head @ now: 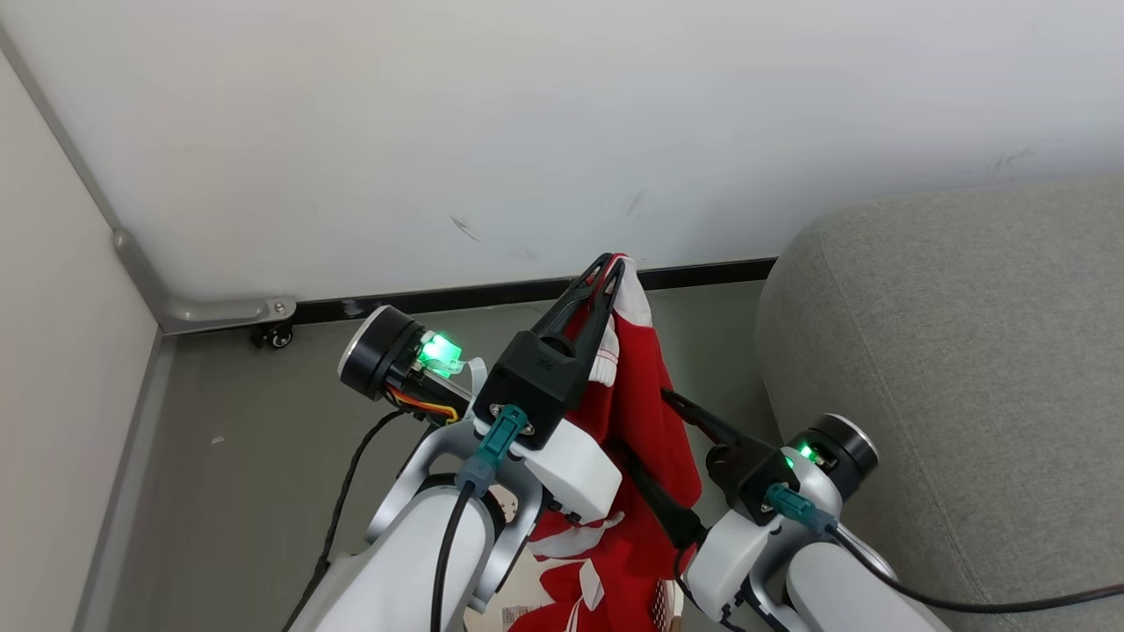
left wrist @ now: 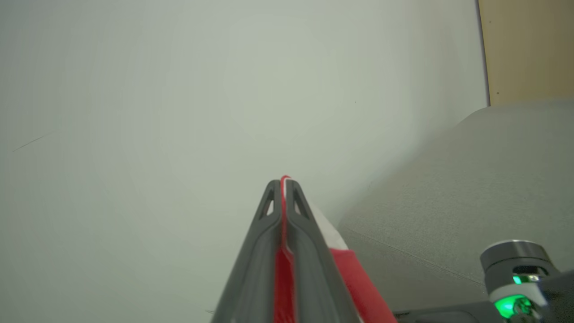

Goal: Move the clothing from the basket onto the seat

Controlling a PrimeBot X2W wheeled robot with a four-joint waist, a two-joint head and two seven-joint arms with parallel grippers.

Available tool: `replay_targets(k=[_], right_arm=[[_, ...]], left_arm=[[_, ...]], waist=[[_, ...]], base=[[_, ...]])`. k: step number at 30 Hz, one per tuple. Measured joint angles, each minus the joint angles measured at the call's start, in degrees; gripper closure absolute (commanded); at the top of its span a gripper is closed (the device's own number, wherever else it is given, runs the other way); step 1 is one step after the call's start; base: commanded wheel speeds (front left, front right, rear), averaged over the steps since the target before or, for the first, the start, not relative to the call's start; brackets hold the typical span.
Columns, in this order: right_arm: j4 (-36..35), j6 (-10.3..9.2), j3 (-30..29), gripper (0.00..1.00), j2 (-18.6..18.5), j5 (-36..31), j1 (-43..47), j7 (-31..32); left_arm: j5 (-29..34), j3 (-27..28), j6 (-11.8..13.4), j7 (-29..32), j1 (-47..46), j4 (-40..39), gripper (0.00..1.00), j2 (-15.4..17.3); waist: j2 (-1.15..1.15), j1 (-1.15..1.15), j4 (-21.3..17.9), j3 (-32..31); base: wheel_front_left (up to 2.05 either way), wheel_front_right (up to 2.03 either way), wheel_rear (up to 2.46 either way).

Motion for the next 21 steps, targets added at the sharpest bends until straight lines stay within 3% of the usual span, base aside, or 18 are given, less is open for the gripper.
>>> replay_targets(k=[4, 5, 6, 7, 9, 10, 21], right_arm=[[1.37, 0.01, 1.37, 0.00, 0.05, -0.97, -0.29, -0.53], [1.77, 0.01, 1.83, 0.12, 0.05, -1.30, -0.76, -0.54], [1.98, 0.01, 2.20, 0.53, 0.02, -1.59, -1.29, -0.85], [2.15, 0.01, 2.43, 0.61, 0.03, -1.62, -1.92, -1.12], [2.33, 0.01, 2.58, 0.95, 0.04, -1.62, -3.16, -1.56], [2.34, 0.01, 2.55, 1.00, 0.04, -1.62, -3.62, -1.71], [4.30, 0.01, 2.60, 1.00, 0.08, 2.29, -3.74, -2.94]], left_arm=[[-0.41, -0.58, -0.14, 0.07, -0.01, -0.43, 1.00, -0.03], [-0.42, -0.65, -0.31, 0.07, -0.01, -0.47, 1.00, -0.03], [-0.51, -0.73, -0.32, 0.05, -0.01, -0.48, 1.00, -0.04], [-0.67, -0.75, -0.32, 0.07, -0.01, -0.48, 1.00, -0.04], [-0.89, -0.74, -0.33, 0.05, -0.01, -0.48, 1.00, -0.02], [-0.89, -0.71, -0.33, 0.05, -0.01, -0.46, 1.00, -0.02], [-2.23, 1.96, -0.29, -0.58, 0.98, 3.12, 1.00, 1.71]], waist=[[0.00, 0.00, 0.42, 0.16], [0.00, 0.00, 0.52, 0.21], [0.00, 0.00, 0.61, 0.26], [0.00, 0.00, 0.68, 0.33], [0.00, 0.00, 0.80, 0.46], [0.00, 0.00, 0.83, 0.53], [0.00, 0.00, -0.08, 0.96]], base=[[0.00, 0.00, 0.00], [0.00, 0.00, 0.00], [0.00, 0.00, 0.00], [0.00, 0.00, 0.00], [0.00, 0.00, 0.00], [0.00, 0.00, 0.00], [0.00, 0.00, 0.00]])
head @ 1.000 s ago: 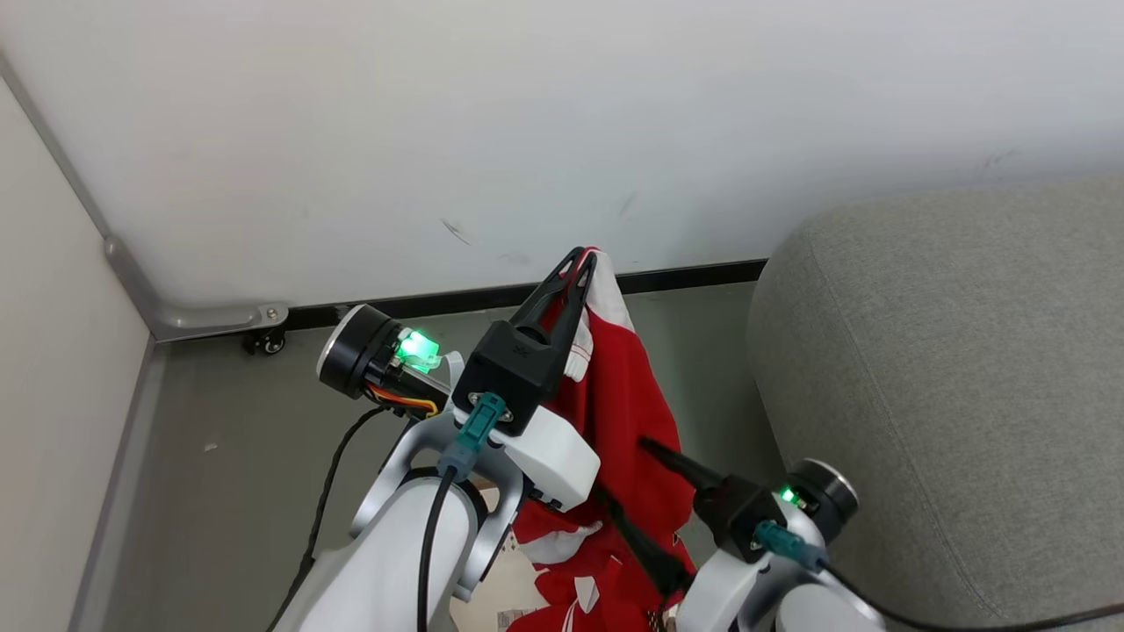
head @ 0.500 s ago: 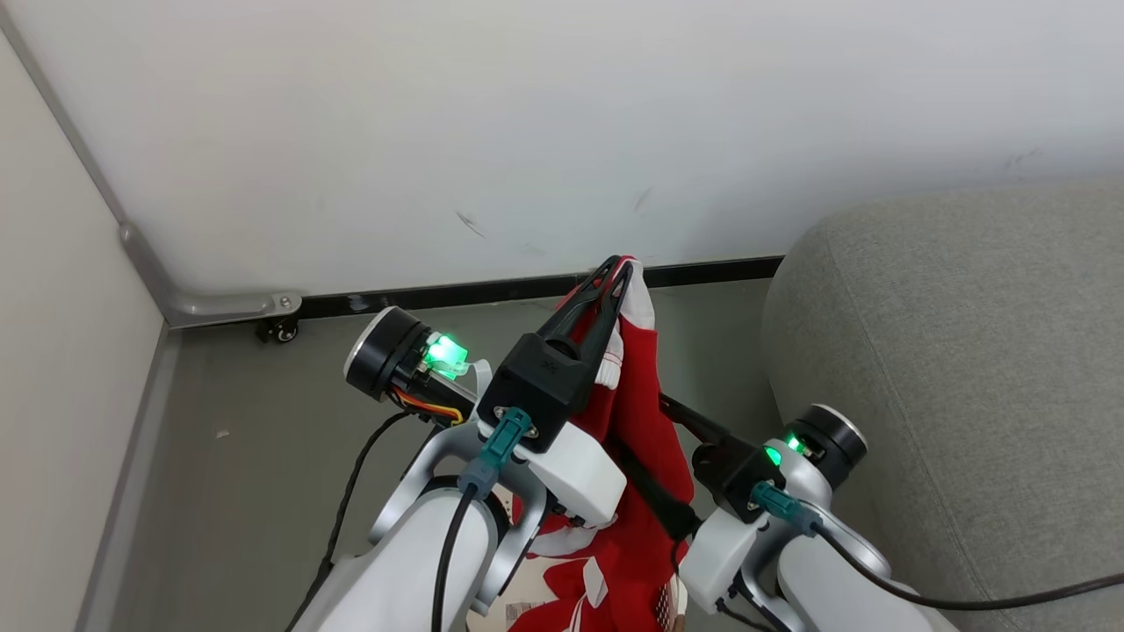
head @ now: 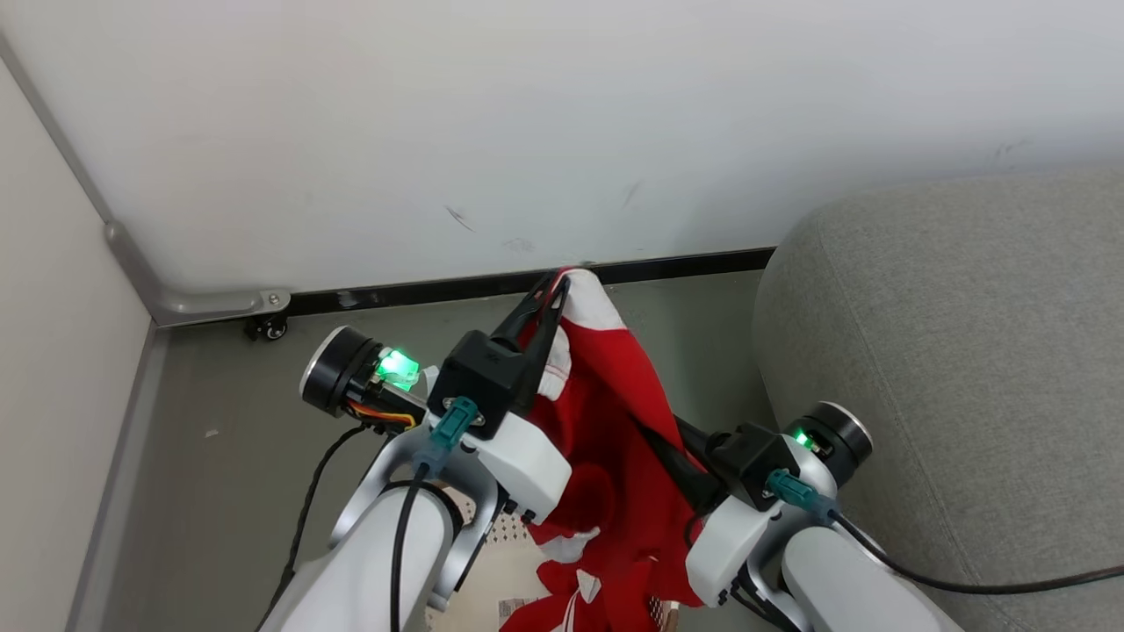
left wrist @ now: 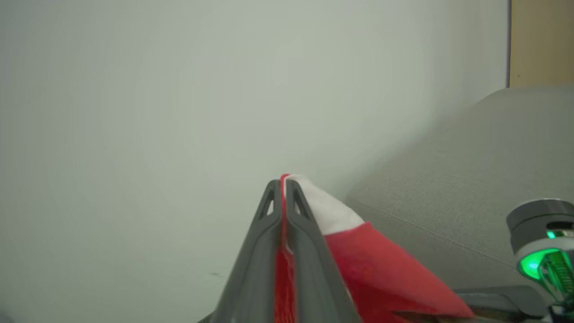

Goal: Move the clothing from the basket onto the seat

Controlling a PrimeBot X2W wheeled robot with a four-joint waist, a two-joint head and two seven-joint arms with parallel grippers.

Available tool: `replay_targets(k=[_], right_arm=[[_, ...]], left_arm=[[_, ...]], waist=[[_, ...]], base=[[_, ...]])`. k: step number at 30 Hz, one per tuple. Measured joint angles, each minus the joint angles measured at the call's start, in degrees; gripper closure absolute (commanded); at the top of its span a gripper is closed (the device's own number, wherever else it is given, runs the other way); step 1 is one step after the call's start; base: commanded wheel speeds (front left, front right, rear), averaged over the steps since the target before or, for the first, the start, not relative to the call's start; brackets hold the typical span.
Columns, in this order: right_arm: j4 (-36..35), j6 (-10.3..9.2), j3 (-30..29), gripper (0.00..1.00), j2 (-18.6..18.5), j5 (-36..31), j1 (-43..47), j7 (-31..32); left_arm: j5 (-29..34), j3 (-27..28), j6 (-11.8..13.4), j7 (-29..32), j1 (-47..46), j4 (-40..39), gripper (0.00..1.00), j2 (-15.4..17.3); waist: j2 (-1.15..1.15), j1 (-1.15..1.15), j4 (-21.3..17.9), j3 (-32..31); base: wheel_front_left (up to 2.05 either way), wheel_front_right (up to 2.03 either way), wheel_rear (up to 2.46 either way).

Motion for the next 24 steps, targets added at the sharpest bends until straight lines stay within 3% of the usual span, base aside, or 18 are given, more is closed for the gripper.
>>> replay_targets(k=[11, 12, 13, 14, 15, 16, 22, 24], right_arm=[[-2.72, -0.01, -0.49, 1.00, 0.54, 13.63, 4.22, -0.04], [-3.33, -0.01, -0.63, 1.00, 0.57, 14.32, 4.21, -0.05], [-4.01, -0.01, -0.85, 1.00, 0.59, 15.07, 4.20, -0.08], [-4.53, -0.01, -1.15, 1.00, 0.63, 15.86, 4.15, -0.10], [-4.94, -0.01, -1.55, 1.00, 0.64, 16.47, 4.11, -0.11], [-5.37, -0.01, -1.92, 1.00, 0.64, 17.10, 4.04, -0.11], [-6.13, 0.00, -4.49, 1.00, -0.36, 18.92, 3.75, -0.54], [-6.13, -0.01, -6.59, 1.00, -2.65, 19.20, 3.24, -0.53]], left_arm=[[-3.32, 2.76, 0.07, -2.86, 3.99, 6.64, 1.00, 1.64], [-3.65, 2.98, 0.07, -3.07, 4.37, 6.98, 0.96, 1.60], [-4.16, 3.20, 0.07, -3.08, 4.74, 7.40, 0.78, 1.54], [-4.87, 3.23, 0.04, -3.35, 4.94, 7.81, 0.52, 1.44], [-5.36, 3.30, 0.04, -3.59, 5.15, 8.05, 0.15, 1.20], [-5.63, 3.34, -0.02, -4.02, 5.33, 8.21, 0.00, 0.93], [-7.12, 3.59, -0.41, -5.10, 5.66, 8.64, 0.00, 0.01], [-8.17, 4.42, -0.53, -5.90, 5.83, 8.99, 0.00, 0.03]], waist=[[0.00, 0.00, -1.81, -0.24], [0.00, 0.00, -1.93, -0.30], [0.00, 0.00, -2.04, -0.37], [0.00, 0.00, -2.14, -0.45], [0.00, 0.00, -2.22, -0.53], [0.00, 0.00, -2.29, -0.61], [0.00, 0.00, -2.32, -0.98], [0.00, 0.00, -2.24, -1.09]], base=[[0.00, 0.00, 0.00], [0.00, 0.00, 0.00], [0.00, 0.00, 0.00], [0.00, 0.00, 0.00], [0.00, 0.00, 0.00], [0.00, 0.00, 0.00], [0.00, 0.00, 0.00], [0.00, 0.00, 0.00]])
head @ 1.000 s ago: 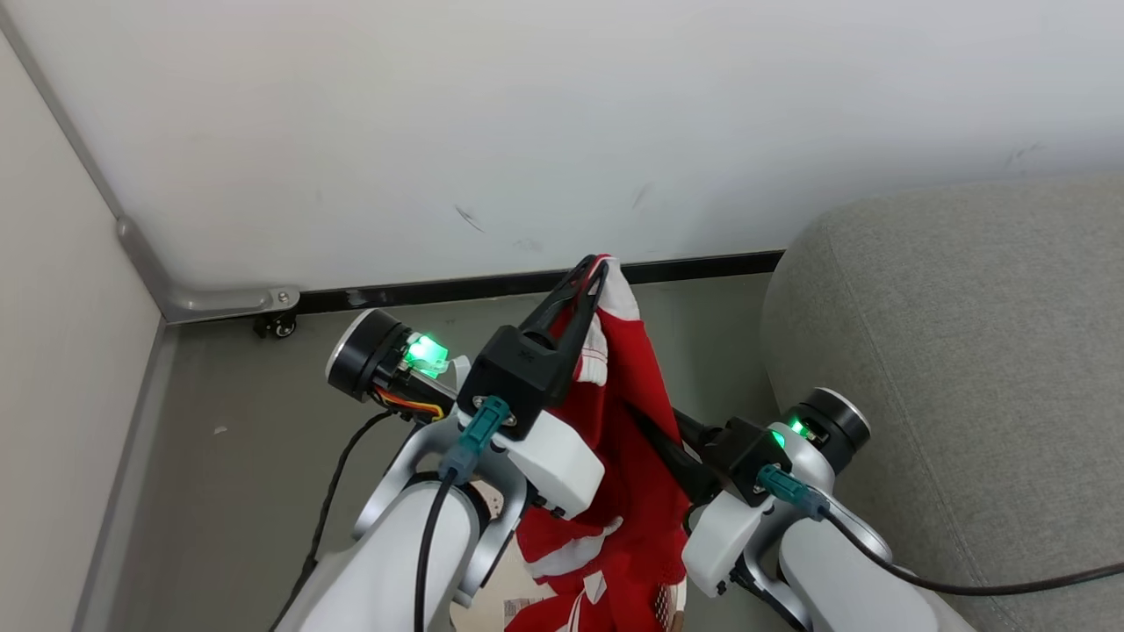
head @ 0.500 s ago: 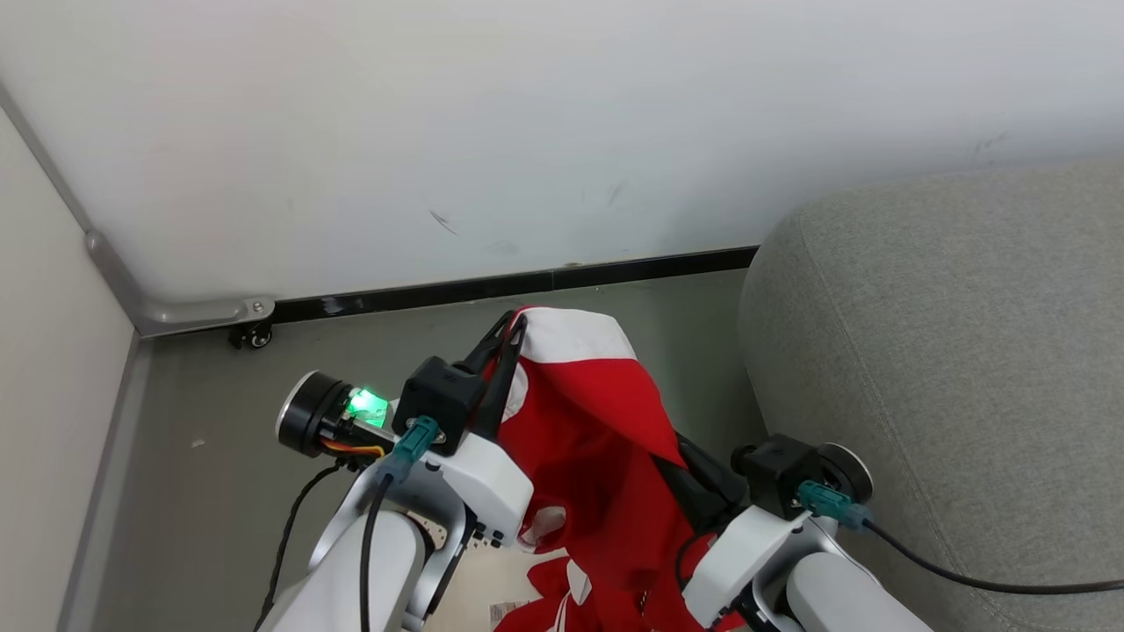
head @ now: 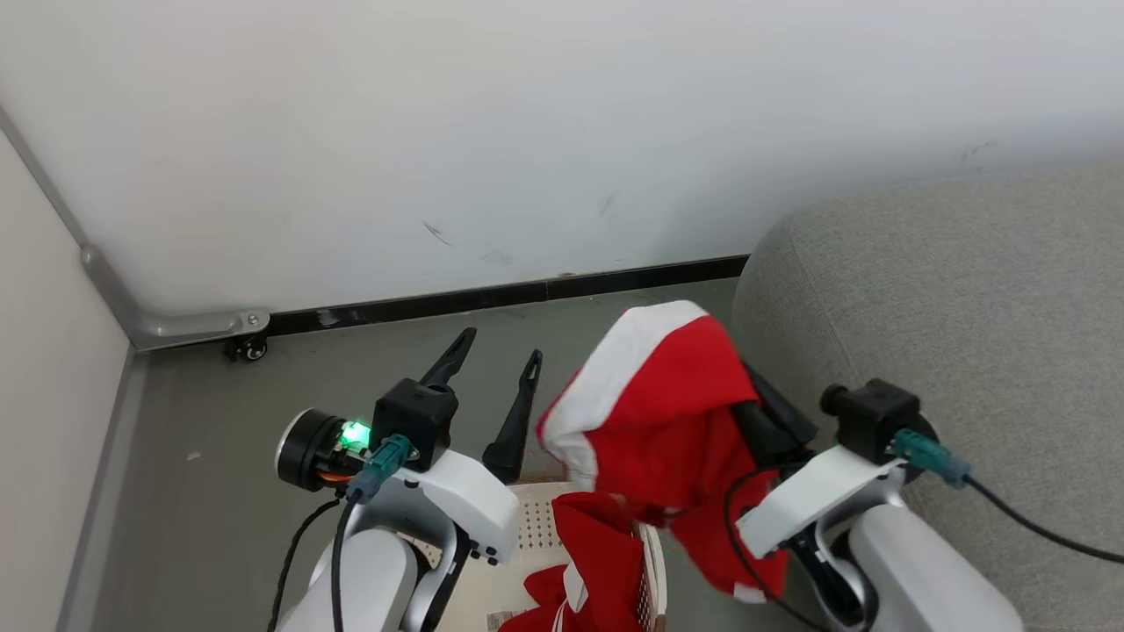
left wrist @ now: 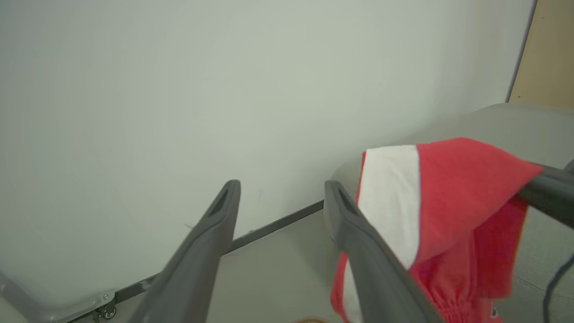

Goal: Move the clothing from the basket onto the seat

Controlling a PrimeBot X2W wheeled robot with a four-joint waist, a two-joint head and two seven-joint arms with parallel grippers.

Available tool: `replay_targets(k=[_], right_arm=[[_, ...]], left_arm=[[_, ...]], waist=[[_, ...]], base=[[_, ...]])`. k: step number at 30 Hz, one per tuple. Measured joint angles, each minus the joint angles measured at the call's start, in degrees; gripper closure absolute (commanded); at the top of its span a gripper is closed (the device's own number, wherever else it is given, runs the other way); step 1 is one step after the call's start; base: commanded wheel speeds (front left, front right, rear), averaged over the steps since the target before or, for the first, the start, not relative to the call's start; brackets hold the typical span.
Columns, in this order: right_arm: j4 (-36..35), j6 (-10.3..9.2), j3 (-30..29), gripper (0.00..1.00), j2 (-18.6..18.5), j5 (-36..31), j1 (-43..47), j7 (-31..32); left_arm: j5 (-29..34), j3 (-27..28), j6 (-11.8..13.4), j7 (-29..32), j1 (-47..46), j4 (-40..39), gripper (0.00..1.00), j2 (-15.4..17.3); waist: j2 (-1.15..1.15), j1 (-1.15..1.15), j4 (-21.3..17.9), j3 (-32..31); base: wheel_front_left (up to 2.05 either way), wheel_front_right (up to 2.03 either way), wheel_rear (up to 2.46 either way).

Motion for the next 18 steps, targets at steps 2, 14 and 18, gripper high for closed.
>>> replay_targets(k=[2, 14, 18], right_arm=[[-0.21, 0.00, -1.22, 1.00, -1.60, 0.00, -0.53, -0.01], [-2.33, 0.00, -8.56, 1.00, -7.37, -0.98, 1.54, 0.01], [-3.63, 0.00, -11.74, 1.00, -7.87, -1.09, 5.25, 0.04]], left_arm=[[-0.16, 0.70, 0.09, -0.32, 0.24, 0.04, 0.00, 0.08], [-1.08, 3.12, 0.78, -2.85, 1.05, 1.66, 0.00, 0.78], [-1.44, 3.15, 0.76, -4.21, 1.06, 2.27, 0.00, 0.60]], waist=[[0.00, 0.00, -0.03, 0.01], [0.00, 0.00, -1.75, 0.07], [0.00, 0.00, -2.83, 0.11]], base=[[0.00, 0.00, 0.00], [0.00, 0.00, 0.00], [0.00, 0.00, 0.00]])
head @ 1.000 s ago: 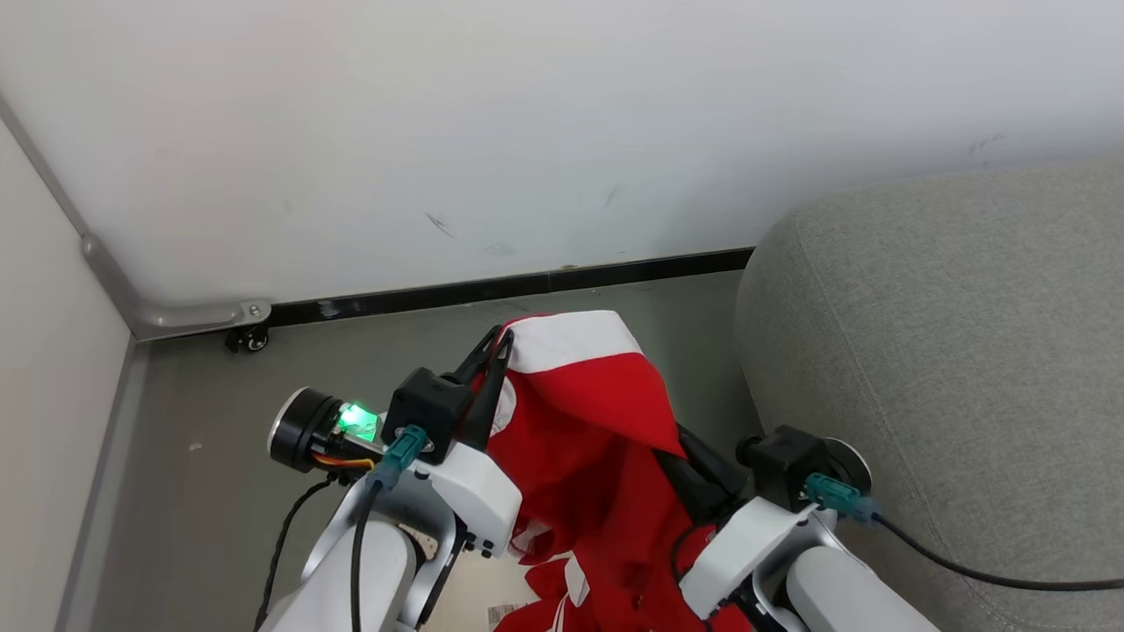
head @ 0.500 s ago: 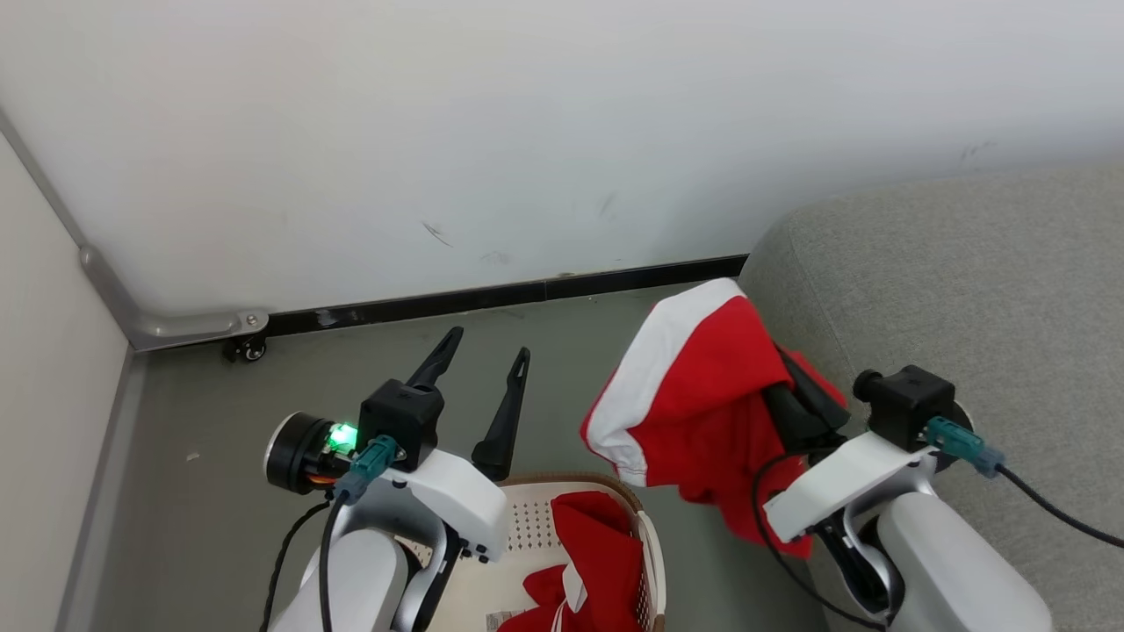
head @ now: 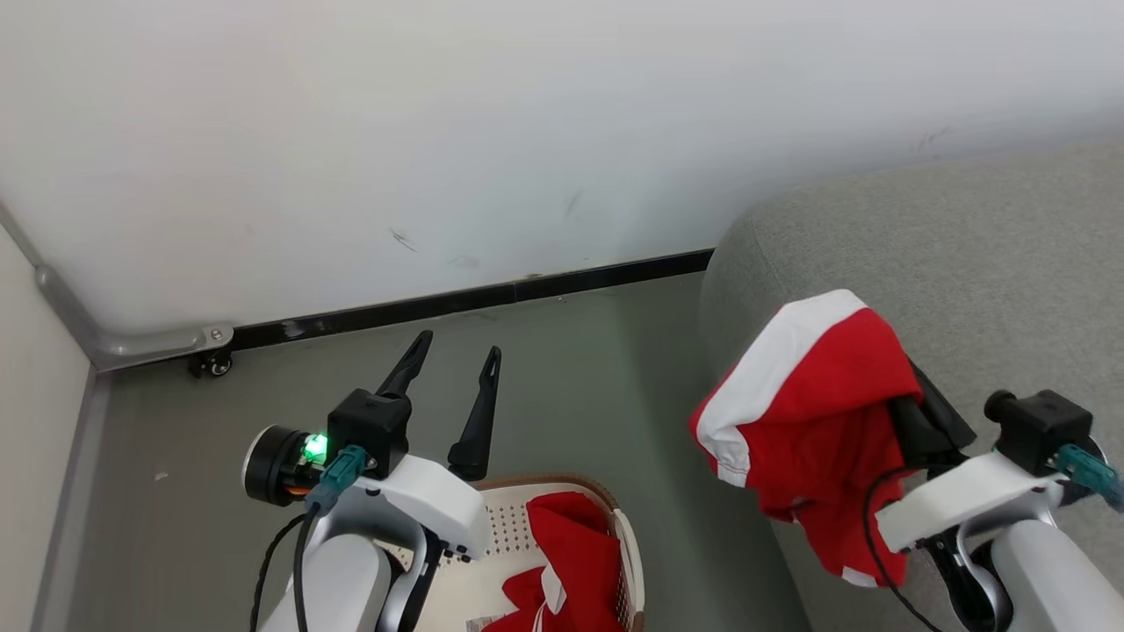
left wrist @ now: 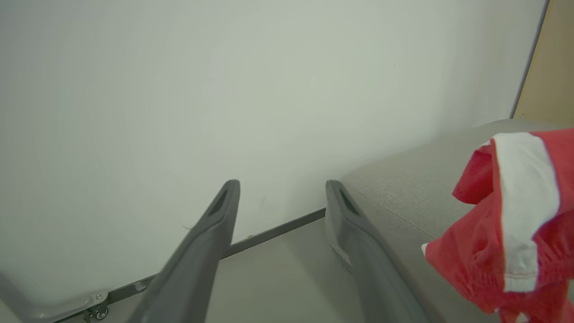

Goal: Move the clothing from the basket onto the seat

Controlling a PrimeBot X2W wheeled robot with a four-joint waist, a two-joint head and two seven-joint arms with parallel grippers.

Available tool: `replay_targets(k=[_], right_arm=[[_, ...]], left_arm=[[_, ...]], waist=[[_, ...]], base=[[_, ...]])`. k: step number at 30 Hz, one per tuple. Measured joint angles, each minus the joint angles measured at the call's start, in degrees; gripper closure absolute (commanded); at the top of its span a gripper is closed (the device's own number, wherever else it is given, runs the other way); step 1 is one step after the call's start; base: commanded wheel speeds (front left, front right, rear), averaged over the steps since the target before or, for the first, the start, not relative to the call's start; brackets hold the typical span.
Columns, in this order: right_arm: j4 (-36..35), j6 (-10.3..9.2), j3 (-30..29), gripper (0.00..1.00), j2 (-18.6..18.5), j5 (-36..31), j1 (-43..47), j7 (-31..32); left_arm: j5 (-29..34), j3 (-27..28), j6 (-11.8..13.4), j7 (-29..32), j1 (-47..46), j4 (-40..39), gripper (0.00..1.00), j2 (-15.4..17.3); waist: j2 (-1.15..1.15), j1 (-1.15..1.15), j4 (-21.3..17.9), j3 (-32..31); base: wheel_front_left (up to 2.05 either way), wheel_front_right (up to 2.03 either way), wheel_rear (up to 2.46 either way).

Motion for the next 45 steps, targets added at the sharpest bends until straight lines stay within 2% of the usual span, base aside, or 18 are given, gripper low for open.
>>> replay_targets(k=[14, 26, 32, 45], right_arm=[[-7.38, 0.00, -9.71, 1.00, 1.04, -1.45, 9.56, 0.05], [-14.41, 0.00, -10.72, 1.00, 3.07, -3.91, 12.43, 2.53], [-16.52, 0.00, -10.27, 1.00, 2.57, -4.43, 10.60, 4.41], [-16.13, 0.00, -11.41, 1.00, 0.18, -0.57, -4.17, 9.59]], left_arm=[[-0.64, -0.35, -0.32, -2.55, -0.06, 1.71, 0.00, -0.96], [-0.64, 1.83, 0.79, -3.79, -0.05, 1.87, 0.00, -0.40], [-0.62, 3.81, 2.64, -4.09, 0.02, 0.73, 0.00, 1.09], [0.74, 7.12, 6.27, -4.74, 1.94, -5.02, 0.00, 4.42]], waist=[[0.00, 0.00, -5.27, 0.42], [0.00, 0.00, -10.89, 1.44], [0.00, 0.00, -12.93, 2.64], [0.00, 0.00, -13.80, 6.80]], base=[[0.00, 0.00, 0.00], [0.00, 0.00, 0.00], [0.00, 0.00, 0.00], [0.00, 0.00, 0.00]])
